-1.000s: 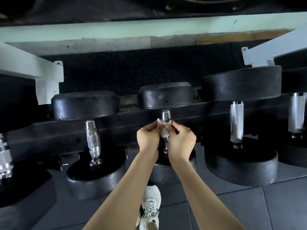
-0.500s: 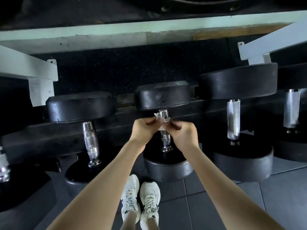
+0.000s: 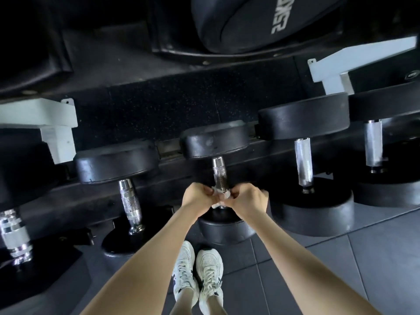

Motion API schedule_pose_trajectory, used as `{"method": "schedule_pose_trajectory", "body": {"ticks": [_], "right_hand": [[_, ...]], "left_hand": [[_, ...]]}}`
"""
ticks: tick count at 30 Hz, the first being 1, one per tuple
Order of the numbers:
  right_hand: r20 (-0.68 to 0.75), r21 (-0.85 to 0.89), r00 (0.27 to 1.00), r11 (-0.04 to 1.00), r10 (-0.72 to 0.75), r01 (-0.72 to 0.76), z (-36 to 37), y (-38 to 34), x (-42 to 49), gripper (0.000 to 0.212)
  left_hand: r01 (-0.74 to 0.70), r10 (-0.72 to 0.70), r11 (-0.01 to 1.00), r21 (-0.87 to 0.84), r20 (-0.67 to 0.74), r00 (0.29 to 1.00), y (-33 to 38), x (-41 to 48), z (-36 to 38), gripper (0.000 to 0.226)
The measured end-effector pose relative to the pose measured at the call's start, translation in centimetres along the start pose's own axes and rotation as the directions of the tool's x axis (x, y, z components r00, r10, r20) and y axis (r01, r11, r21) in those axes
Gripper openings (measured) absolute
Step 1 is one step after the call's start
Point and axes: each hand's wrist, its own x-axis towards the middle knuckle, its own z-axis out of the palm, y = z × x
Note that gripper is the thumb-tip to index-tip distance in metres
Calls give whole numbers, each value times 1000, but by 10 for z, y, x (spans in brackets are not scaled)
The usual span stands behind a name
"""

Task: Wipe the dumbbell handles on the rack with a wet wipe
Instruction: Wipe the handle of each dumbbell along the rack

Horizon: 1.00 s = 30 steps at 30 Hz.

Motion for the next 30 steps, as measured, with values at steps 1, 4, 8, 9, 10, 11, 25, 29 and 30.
{"method": "schedule_pose_trajectory", "body": {"ticks": [1, 4, 8, 9, 10, 11, 25, 29, 30], "right_hand": [[-10, 8, 1000, 1000, 3, -3, -1, -1, -2, 28], [-96, 159, 995, 987, -18, 33, -12, -1, -18, 19], [-44, 733, 999, 680, 13, 24, -46, 1, -53, 12], [-12, 782, 1000, 623, -6, 13, -54, 4, -58, 10], [23, 821, 999, 571, -29, -2, -62, 6, -63, 15], [45, 845, 998, 534, -43, -15, -69, 9, -66, 27], [-305, 704, 943, 698, 131, 131, -173, 125, 28, 20], [-269, 620, 963, 764, -6, 178, -170, 126, 72, 8], [-244, 606, 967, 768, -65, 205, -168, 124, 76, 10]], "left_hand": [[3, -3, 1000, -14, -15, 1000, 2, -4, -1, 38], [-40, 35, 998, -38, -132, 991, 16, -23, -7, 28], [-118, 92, 957, -265, -108, 990, 43, -66, -12, 12], [-128, 111, 941, -314, -70, 991, 50, -76, -13, 19], [-134, 136, 924, -358, -18, 991, 58, -84, -14, 26], [-132, 166, 910, -393, 53, 985, 65, -90, -15, 32], [-280, 210, 945, -172, -337, 918, 178, -60, 57, 23], [-270, 209, 962, -29, -557, 804, 202, -51, 70, 36], [-266, 213, 964, -12, -568, 795, 206, -49, 72, 42]]}}
